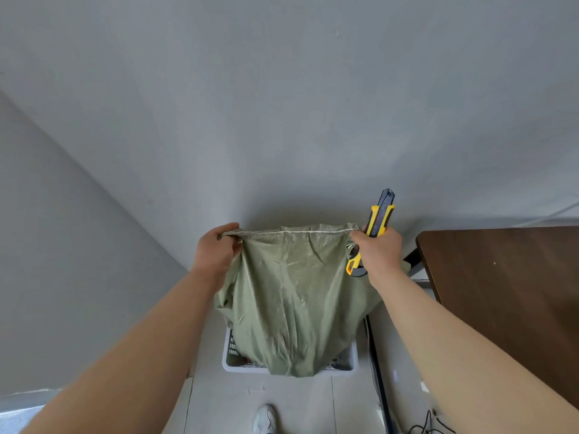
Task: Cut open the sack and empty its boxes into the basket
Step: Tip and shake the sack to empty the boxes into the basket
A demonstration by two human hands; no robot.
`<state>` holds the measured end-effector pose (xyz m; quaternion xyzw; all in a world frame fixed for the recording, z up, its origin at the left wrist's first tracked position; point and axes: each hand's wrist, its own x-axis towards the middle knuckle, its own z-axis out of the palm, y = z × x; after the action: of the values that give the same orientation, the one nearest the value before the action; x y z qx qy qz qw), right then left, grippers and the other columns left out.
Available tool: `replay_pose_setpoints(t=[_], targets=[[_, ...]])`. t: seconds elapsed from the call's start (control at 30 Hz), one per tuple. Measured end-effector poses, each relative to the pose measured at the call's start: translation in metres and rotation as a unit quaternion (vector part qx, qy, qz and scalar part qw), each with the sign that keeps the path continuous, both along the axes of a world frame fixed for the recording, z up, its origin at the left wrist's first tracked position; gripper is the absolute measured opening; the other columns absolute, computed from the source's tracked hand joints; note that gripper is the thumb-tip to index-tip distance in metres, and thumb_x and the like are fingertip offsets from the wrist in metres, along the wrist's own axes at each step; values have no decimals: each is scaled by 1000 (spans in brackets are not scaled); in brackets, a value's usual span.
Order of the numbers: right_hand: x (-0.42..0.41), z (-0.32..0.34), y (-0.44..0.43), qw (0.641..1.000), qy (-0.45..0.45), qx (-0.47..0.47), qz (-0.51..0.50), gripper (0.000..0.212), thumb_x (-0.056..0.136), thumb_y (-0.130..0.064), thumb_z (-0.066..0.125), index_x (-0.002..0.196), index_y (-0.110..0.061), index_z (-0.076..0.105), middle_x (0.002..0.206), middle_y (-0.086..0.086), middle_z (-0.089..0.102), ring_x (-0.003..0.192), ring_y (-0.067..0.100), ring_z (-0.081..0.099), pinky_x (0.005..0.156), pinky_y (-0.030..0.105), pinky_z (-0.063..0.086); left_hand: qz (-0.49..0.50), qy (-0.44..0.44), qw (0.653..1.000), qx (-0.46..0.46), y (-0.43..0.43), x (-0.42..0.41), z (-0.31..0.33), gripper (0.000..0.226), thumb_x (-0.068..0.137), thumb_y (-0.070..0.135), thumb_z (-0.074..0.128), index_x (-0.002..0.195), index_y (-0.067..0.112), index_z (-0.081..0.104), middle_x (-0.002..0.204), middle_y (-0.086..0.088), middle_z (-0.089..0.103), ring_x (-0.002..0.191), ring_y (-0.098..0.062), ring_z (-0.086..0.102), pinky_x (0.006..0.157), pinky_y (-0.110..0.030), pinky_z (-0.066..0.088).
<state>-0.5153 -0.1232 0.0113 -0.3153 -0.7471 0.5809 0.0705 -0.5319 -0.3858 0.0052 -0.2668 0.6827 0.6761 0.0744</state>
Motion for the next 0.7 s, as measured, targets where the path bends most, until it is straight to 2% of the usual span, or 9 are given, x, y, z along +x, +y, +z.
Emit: replay_pose_setpoints(t=[0.2, 0.33, 0.47, 0.7], targets=[[3, 5, 3, 1000, -20, -19, -1, 19, 79, -2, 67, 72, -8, 50, 58, 8, 44, 54, 21, 40, 50, 25, 32, -6, -12, 1000, 12, 1, 13, 4, 34, 94, -8, 39, 117, 1, 63, 101, -11, 65, 98, -21, 62, 94, -30, 49], [-5, 18, 2, 999, 13, -31, -14, 16, 78, -3, 68, 74, -9, 54, 62, 9, 46, 55, 20, 41, 52, 25, 33, 24, 11, 999, 32, 0, 1, 16, 35, 95, -7, 38, 124, -1, 58, 114, -17, 63, 108, -24, 61, 99, -32, 48], [4, 15, 0, 1000, -9, -15, 22, 15, 79, -3, 67, 75, -8, 53, 62, 10, 46, 55, 22, 43, 51, 26, 34, 18, 2, 1000, 5, -1, 10, 12, 37, 95, -7, 38, 124, -2, 59, 110, -16, 63, 98, -21, 62, 93, -30, 49], [2, 23, 0, 999, -14, -11, 32, 16, 78, -5, 71, 76, -8, 55, 70, 12, 52, 63, 23, 49, 53, 27, 37, 23, -8, 999, 31, 0, 4, 26, 35, 96, -7, 37, 124, -1, 58, 106, -16, 62, 99, -22, 60, 92, -30, 48]])
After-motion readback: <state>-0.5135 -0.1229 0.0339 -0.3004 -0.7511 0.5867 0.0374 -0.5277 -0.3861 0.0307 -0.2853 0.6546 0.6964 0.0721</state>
